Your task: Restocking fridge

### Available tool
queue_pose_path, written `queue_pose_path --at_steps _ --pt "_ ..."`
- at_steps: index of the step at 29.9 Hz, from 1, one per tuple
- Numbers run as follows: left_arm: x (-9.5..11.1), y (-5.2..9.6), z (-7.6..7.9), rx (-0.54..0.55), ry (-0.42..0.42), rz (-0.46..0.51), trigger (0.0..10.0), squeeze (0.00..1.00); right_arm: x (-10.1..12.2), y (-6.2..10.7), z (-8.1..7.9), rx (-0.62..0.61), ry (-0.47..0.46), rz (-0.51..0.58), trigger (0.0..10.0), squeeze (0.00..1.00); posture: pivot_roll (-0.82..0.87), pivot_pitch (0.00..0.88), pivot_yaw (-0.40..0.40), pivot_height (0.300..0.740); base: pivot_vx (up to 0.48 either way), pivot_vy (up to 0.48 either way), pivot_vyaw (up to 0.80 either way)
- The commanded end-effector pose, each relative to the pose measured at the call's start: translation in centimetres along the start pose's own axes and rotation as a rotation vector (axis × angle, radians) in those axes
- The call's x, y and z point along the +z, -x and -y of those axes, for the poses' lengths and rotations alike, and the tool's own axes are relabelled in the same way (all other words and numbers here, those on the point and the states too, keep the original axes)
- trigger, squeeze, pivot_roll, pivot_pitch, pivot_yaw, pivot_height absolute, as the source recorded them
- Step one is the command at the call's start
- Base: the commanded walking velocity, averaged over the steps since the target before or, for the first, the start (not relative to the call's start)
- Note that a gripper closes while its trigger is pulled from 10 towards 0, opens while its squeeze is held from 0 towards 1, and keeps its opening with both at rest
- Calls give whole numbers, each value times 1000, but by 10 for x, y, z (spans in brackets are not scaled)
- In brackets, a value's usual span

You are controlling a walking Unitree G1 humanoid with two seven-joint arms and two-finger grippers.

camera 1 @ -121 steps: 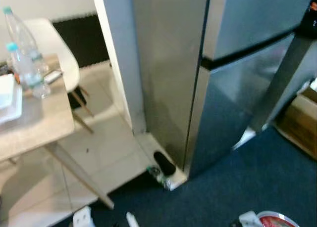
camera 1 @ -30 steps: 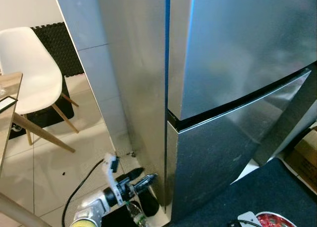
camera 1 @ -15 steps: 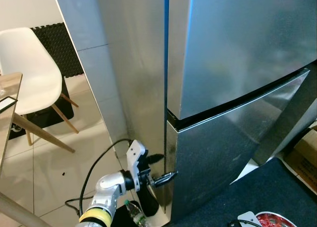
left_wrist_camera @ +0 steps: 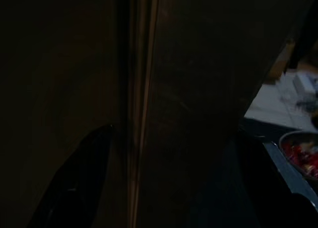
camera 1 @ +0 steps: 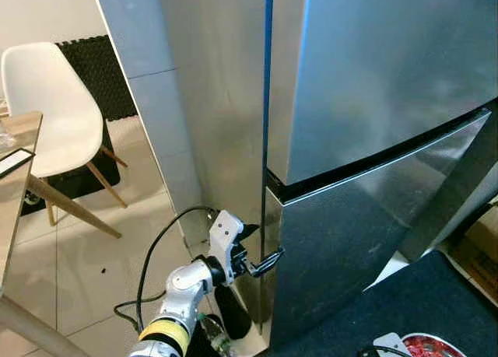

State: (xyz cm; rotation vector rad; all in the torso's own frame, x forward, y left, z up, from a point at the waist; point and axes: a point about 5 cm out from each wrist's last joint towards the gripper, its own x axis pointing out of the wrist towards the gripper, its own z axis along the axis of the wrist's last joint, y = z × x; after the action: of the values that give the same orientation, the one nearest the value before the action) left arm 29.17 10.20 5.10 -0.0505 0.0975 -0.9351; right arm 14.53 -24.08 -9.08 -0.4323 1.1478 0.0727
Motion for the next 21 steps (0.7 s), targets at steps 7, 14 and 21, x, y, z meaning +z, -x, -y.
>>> queue_pose_path --at_steps 7,14,21 --pt "-7 -24 53 -349 39 -18 10000 0 -1 0 1 -6 9 -1 10000 0 -24 48 6 740 0 0 0" --pt "-7 -24 65 -450 59 -20 10000 0 -1 0 1 -7 8 -2 10000 0 -24 46 6 740 0 0 0" --pt "-8 -24 80 -519 83 -18 10000 0 1 0 1 -7 5 3 10000 0 -25 46 9 740 0 0 0"
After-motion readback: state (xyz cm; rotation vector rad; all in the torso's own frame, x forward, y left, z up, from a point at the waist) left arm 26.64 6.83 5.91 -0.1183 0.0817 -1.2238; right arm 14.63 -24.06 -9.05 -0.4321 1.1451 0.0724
